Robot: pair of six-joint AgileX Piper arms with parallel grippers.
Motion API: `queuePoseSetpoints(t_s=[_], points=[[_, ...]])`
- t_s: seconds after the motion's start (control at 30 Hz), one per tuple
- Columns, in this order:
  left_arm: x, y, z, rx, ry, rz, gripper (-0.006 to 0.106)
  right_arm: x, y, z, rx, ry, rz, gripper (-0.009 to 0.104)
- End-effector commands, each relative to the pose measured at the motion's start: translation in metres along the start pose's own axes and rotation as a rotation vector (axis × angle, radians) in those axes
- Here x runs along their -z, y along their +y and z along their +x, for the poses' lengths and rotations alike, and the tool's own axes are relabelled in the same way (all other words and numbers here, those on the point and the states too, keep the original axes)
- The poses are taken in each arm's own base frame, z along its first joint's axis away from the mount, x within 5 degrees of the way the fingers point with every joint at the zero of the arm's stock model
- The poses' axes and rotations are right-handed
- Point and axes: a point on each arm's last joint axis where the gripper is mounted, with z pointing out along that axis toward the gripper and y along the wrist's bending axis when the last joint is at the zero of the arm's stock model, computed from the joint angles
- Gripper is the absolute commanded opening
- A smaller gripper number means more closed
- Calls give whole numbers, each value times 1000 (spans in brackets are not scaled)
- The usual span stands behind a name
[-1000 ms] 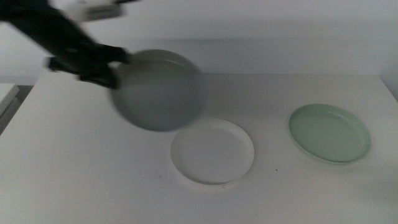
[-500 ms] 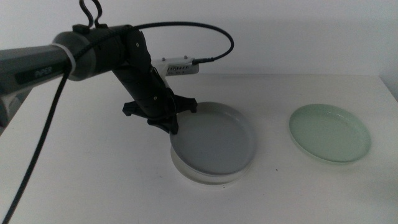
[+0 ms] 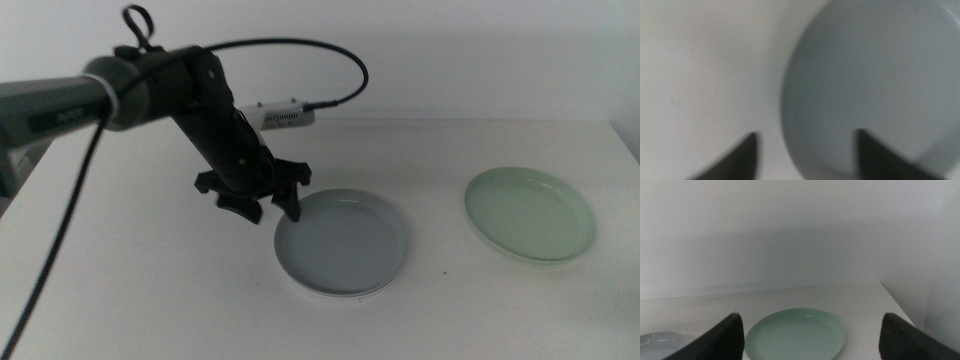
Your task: Stack the three bowls on top of each other.
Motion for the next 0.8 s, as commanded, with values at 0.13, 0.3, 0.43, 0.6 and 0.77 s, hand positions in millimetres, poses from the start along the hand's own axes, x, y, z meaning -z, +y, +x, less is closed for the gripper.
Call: queuePoseSetpoints(t_s=[0.13, 0.3, 0.43, 0.6, 0.77], points=[[96, -24, 17, -189, -202, 120, 94, 0, -1, 0, 2, -9, 8, 93], [185, -49, 78, -479, -461, 118, 94, 0, -1, 0, 2, -9, 8, 93], [234, -62, 150, -631, -643, 154, 94, 0, -1, 0, 2, -9, 8, 93], [262, -60, 199, -586, -748, 101, 94, 0, -1, 0, 2, -9, 8, 93], [269, -60, 207, -554, -766, 102, 94, 0, -1, 0, 2, -9, 8, 93]])
